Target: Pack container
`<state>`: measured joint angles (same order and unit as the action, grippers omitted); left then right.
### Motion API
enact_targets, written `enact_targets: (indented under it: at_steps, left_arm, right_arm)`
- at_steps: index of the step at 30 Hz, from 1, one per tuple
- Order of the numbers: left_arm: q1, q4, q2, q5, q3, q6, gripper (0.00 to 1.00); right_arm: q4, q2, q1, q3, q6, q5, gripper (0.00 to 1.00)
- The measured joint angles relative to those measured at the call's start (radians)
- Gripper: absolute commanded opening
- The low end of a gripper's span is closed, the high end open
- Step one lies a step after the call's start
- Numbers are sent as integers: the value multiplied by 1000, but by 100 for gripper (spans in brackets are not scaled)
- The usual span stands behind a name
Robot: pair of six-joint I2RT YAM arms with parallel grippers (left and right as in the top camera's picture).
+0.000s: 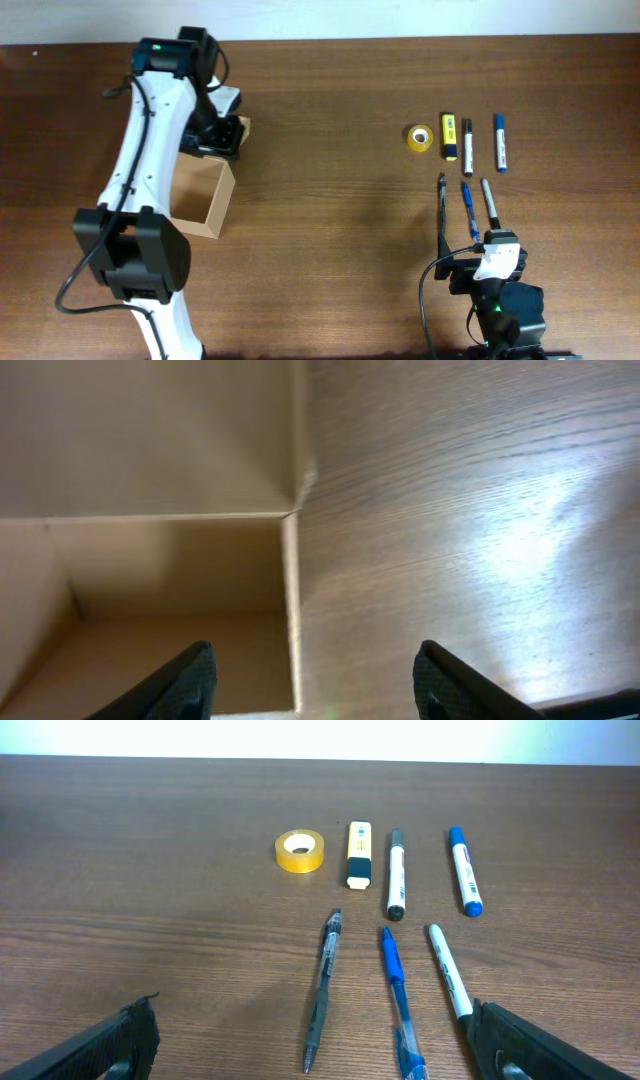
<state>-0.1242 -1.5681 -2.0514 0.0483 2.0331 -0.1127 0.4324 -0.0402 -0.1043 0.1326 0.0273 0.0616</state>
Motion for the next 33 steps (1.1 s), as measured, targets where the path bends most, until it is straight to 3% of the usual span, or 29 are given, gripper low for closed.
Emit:
enact_targets:
  at_steps: [11, 13, 15, 16, 25, 33]
  left_arm:
    - [-2, 224, 0, -30, -319, 0, 61]
    - [2, 253, 0, -33, -362, 0, 47]
    - [3, 289, 0, -33, -401, 4, 5]
    - [4, 309, 0, -32, -418, 1, 1]
    - [3, 346, 0, -6, -412, 87, 2]
    - [-77, 304, -1, 15, -148, 235, 2]
  right_arm:
    - [0, 0, 0, 0, -1, 0, 99]
    - [0, 0, 0, 0, 0, 0, 99]
    - [0, 0, 0, 0, 0, 0, 99]
    - [0, 0, 0, 0, 0, 0, 99]
    - [0, 0, 0, 0, 0, 0, 99]
    - [0, 0, 0, 0, 0, 0, 99]
